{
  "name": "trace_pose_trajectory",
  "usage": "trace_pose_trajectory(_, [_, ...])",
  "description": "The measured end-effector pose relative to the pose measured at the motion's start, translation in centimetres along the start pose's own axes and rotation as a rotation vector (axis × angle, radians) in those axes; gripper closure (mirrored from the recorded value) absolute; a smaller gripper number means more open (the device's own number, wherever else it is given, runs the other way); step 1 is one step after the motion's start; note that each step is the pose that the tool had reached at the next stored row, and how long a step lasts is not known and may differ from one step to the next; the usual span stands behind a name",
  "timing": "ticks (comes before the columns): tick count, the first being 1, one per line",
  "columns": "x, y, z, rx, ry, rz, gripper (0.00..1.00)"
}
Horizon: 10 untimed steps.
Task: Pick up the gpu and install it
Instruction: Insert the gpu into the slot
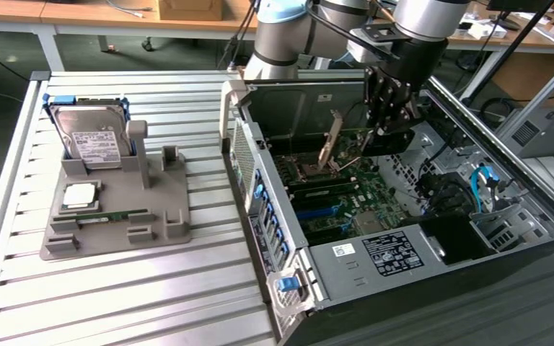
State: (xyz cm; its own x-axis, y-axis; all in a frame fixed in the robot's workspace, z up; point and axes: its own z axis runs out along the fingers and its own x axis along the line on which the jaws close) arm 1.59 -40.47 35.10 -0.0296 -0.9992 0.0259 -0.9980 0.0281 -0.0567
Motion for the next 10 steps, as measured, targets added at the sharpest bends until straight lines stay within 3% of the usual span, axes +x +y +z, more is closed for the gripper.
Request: trace_pose_trajectory(10, [0.06, 0.17, 0.07, 0.0, 0.0, 0.0, 0.73])
